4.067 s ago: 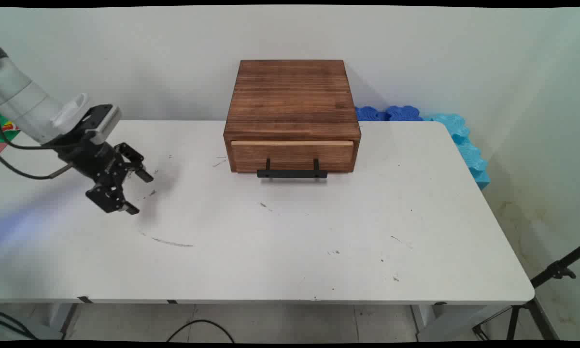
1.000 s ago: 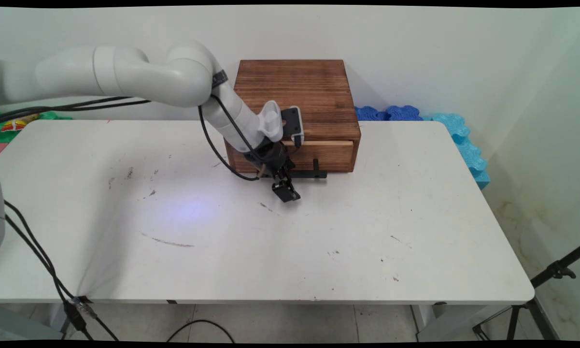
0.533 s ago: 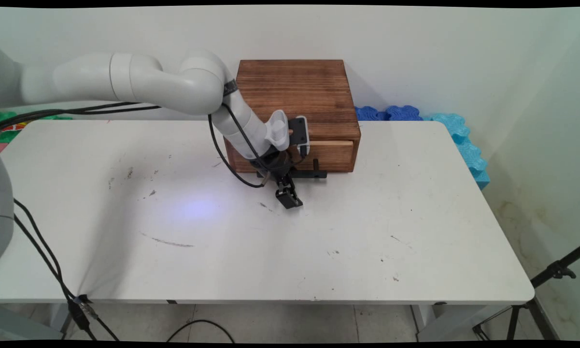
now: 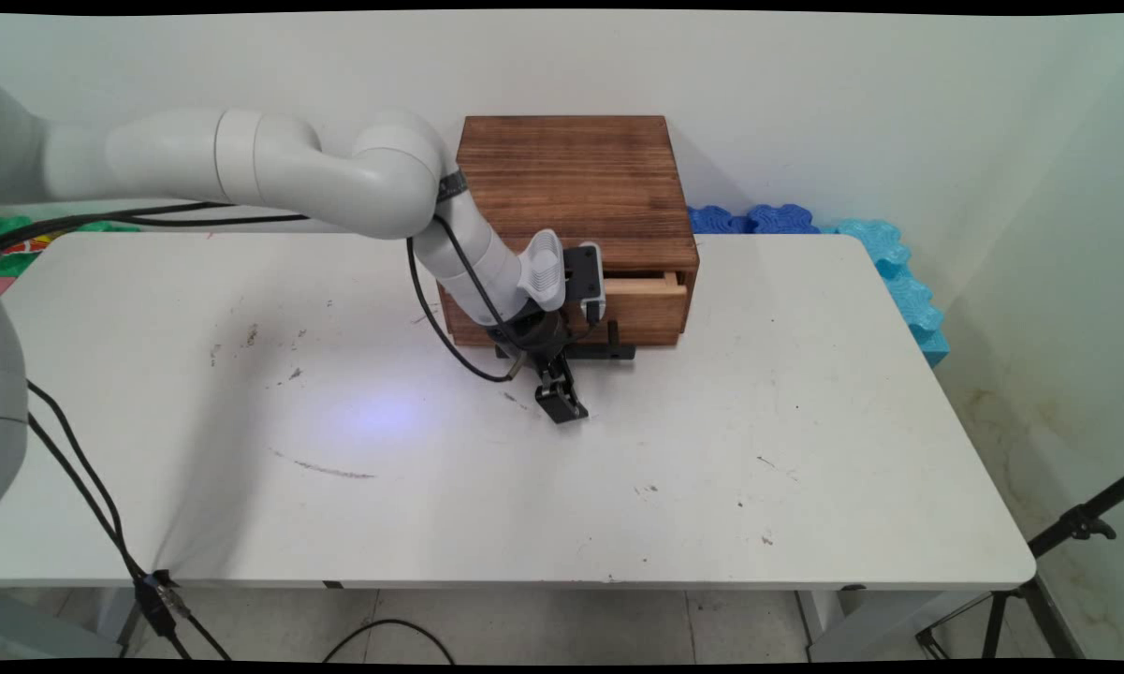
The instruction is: Open the drawer
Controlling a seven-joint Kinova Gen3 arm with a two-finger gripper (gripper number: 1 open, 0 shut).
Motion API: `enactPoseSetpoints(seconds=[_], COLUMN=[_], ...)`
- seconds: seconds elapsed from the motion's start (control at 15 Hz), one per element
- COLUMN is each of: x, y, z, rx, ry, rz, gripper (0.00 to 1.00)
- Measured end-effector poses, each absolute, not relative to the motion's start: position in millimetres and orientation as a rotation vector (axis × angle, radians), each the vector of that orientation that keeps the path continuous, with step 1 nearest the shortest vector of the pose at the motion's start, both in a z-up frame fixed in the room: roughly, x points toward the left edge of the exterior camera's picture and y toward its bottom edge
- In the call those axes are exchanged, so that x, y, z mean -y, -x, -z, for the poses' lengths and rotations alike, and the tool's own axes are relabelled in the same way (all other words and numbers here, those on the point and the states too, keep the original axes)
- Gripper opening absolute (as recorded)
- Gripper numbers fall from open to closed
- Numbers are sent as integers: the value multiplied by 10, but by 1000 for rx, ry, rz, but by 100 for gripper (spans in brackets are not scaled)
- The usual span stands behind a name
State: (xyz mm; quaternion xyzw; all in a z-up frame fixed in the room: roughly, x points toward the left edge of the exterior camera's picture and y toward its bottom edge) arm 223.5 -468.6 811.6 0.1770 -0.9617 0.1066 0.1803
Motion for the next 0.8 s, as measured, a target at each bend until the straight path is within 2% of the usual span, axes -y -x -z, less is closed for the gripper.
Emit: enactPoseSetpoints(seconds=[0.8], x=[4272], y=[-2107], z=[-8165], rx=[2722], ry=[-494], rz=[-256], gripper=[100])
